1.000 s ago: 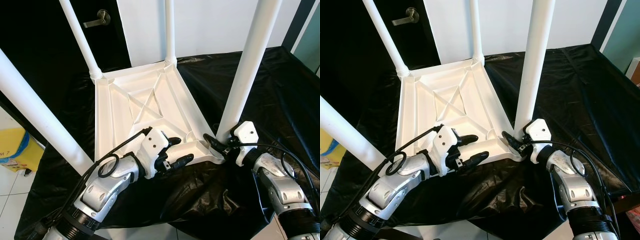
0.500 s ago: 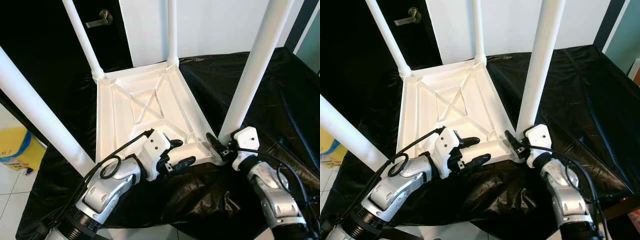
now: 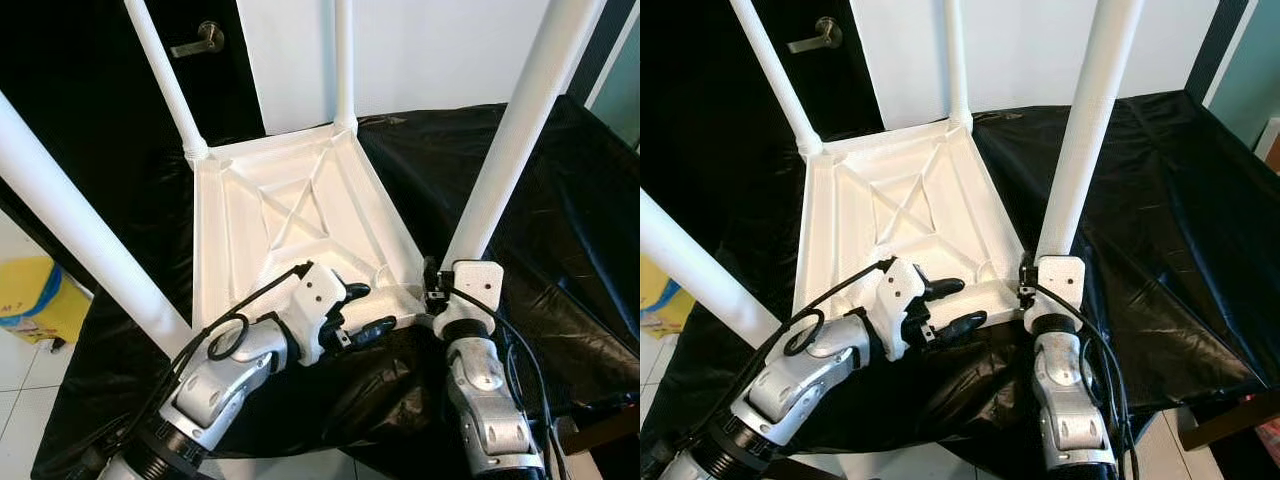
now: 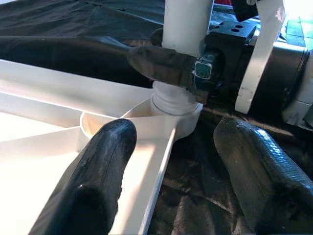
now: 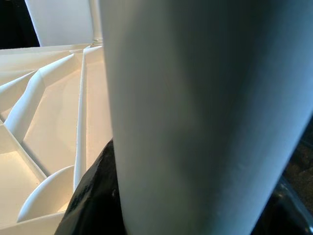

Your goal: Building children table

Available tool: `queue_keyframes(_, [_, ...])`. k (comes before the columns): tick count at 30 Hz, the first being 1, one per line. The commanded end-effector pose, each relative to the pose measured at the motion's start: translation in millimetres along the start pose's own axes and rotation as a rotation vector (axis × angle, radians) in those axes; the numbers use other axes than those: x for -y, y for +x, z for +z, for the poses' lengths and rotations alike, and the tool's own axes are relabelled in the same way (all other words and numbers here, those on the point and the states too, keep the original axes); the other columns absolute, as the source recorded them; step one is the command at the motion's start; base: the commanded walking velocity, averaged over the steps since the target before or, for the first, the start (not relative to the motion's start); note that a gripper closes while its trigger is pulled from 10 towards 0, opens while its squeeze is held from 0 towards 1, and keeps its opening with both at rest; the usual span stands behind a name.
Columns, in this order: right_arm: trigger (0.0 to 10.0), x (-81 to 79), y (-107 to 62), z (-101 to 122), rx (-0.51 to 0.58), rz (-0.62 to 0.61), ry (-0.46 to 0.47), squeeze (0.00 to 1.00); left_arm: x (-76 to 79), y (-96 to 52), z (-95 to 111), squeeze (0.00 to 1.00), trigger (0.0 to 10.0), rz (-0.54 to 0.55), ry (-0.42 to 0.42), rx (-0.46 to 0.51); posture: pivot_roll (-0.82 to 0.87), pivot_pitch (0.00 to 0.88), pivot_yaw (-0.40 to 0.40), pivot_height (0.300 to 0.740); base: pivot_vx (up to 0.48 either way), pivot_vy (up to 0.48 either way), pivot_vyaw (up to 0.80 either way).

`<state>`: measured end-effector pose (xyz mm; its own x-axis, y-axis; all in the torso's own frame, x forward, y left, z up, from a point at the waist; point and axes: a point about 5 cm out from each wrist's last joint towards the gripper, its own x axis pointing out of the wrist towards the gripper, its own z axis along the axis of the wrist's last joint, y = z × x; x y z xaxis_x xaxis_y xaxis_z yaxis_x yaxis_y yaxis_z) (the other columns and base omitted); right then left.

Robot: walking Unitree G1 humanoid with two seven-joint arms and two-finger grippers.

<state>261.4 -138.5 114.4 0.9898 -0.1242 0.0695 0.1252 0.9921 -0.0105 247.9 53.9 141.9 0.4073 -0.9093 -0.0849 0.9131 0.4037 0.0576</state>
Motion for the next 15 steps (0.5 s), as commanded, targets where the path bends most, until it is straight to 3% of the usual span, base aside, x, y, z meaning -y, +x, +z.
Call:
queue_keyframes(1, [10.0,-1.3,-10.4,-25.4,-0.141,0.004,0.000,0.00,9.5,-0.9,-2.0,0.00,10.0,-0.163,0.000,-0.004,-0.26,0.042,0.081,0.740,0.000,0.000,0.00])
queue_keyframes(11, [10.0,0.4,-13.6,-24.0,-0.145,-0.010,-0.025,0.00,9.3,-0.5,-2.4,0.00,10.0,-0.158,-0.003,-0.002,-0.26,0.047,0.070,0.740,0.000,0.000,0.00])
queue_keyframes(12, [10.0,-0.5,-13.5,-23.1,-0.143,-0.017,-0.029,0.18,9.2,-0.5,-2.4,0.00,10.0,-0.156,-0.004,-0.002,-0.25,0.047,0.068,0.740,0.000,0.000,0.00])
queue_keyframes(13, [10.0,-0.5,-13.5,-23.1,-0.143,-0.017,-0.029,0.18,9.2,-0.5,-2.4,0.00,10.0,-0.156,-0.004,-0.002,-0.25,0.047,0.068,0.740,0.000,0.000,0.00])
queue_keyframes(14, [10.0,-1.6,-13.3,-21.9,-0.138,-0.015,-0.025,1.00,9.0,-0.5,-2.2,0.00,10.0,-0.154,-0.003,-0.001,-0.25,0.048,0.066,0.740,0.000,0.000,0.00])
queue_keyframes(15, [10.0,-1.6,-13.3,-21.9,-0.138,-0.015,-0.025,1.00,9.0,-0.5,-2.2,0.00,10.0,-0.154,-0.003,-0.001,-0.25,0.048,0.066,0.740,0.000,0.000,0.00])
